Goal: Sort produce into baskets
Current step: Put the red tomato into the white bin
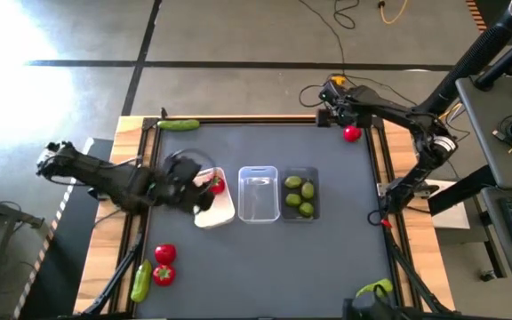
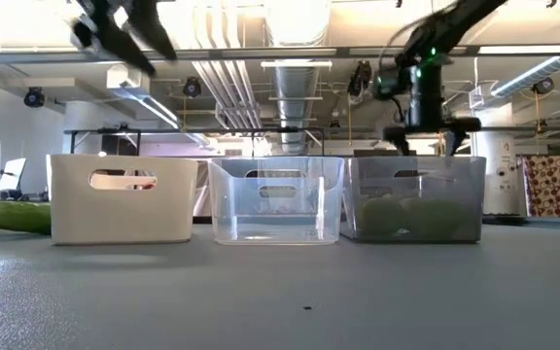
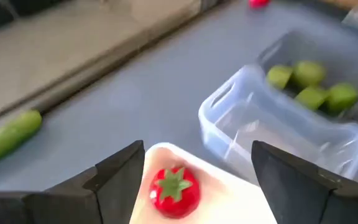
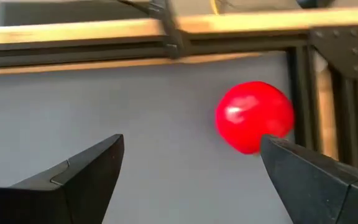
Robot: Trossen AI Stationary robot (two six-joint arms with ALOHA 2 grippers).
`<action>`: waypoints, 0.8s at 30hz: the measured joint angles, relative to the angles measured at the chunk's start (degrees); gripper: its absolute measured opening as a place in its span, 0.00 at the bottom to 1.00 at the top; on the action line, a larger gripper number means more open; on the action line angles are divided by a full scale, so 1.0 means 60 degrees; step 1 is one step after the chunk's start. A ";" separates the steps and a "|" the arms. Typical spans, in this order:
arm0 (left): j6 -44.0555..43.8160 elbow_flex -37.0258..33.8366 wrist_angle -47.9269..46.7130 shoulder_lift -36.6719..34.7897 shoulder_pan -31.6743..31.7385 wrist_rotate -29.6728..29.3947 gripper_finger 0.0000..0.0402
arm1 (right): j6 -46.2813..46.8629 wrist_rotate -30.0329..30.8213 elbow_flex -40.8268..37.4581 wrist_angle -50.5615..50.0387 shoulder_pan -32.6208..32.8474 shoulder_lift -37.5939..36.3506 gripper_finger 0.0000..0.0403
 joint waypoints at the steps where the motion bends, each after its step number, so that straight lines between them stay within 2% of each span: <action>1: 0.0473 -0.0085 0.0293 0.0040 0.0448 0.0502 0.69 | -0.0156 0.0086 -0.0004 -0.0156 -0.0148 0.0162 0.91; 4: 0.2176 -0.0373 0.1973 0.0110 0.1316 0.1413 0.69 | -0.1352 0.0652 -0.0018 -0.0562 -0.0382 0.0787 0.91; 8: 0.3618 -0.0579 0.3842 0.0245 0.1589 0.1502 0.69 | -0.2053 0.0603 0.0046 -0.0464 -0.0471 0.1812 0.91; 15: 0.3992 -0.0590 0.3373 0.0058 0.2079 0.1356 0.69 | -0.2090 0.1482 0.0604 -0.1153 -0.0569 0.2684 0.91; 20: 0.3910 -0.0590 0.3145 0.0006 0.2290 0.1349 0.69 | -0.2336 0.1056 0.0564 -0.1271 -0.0934 0.2860 0.91; 24: 0.3918 -0.0590 0.3131 -0.0006 0.2283 0.1356 0.69 | -0.2409 0.1211 0.0503 -0.1551 -0.1174 0.3173 0.91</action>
